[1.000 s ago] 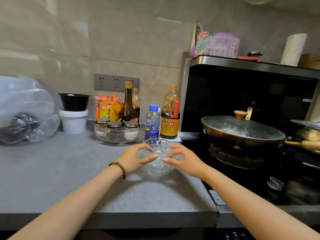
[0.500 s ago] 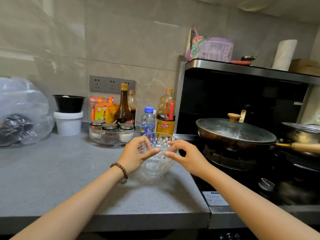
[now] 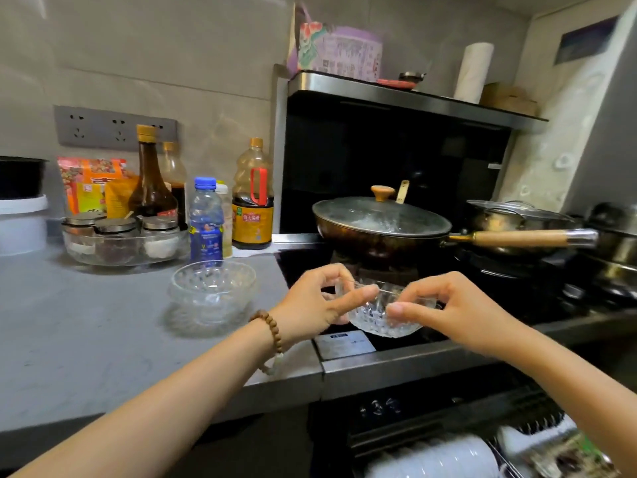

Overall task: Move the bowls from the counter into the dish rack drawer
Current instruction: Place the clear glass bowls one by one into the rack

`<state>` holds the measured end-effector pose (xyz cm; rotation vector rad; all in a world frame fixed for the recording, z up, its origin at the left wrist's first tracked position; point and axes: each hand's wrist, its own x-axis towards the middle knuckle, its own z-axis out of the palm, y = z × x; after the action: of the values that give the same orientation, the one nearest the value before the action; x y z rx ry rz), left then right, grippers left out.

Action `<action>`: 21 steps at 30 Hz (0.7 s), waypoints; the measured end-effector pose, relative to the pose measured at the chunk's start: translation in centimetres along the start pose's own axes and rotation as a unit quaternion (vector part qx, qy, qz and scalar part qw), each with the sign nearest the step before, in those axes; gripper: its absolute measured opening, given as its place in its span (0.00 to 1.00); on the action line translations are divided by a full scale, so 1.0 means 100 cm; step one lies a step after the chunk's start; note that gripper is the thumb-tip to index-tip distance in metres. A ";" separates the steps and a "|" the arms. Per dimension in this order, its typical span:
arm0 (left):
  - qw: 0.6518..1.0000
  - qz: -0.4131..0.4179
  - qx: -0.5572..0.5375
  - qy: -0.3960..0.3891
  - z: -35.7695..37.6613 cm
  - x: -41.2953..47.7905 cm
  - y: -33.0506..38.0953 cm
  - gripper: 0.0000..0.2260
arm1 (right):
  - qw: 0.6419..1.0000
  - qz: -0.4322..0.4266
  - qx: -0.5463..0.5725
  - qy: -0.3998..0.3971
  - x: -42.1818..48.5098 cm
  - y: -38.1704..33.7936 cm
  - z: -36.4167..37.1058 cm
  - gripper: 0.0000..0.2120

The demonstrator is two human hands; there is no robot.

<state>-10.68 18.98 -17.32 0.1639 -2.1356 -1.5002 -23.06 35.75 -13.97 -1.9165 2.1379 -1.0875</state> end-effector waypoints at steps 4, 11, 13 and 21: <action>0.998 -0.014 -0.026 -0.062 0.057 0.011 -0.012 0.14 | 0.994 0.075 0.077 -0.025 -0.045 0.031 -0.019 0.12; 0.985 -0.087 -0.076 -0.129 0.150 0.021 -0.041 0.16 | 0.975 0.182 0.124 -0.003 -0.116 0.073 -0.039 0.11; 0.983 -0.088 -0.055 -0.149 0.172 0.020 -0.054 0.14 | 0.968 0.215 0.126 0.008 -0.132 0.086 -0.042 0.11; 0.966 -0.150 -0.071 -0.196 0.240 0.013 -0.120 0.16 | 0.913 0.352 0.206 0.032 -0.174 0.147 -0.030 0.15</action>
<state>-25.60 34.10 -33.74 0.1553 -2.3762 -1.9946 -33.05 52.22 -26.46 -0.8271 2.1168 -1.2821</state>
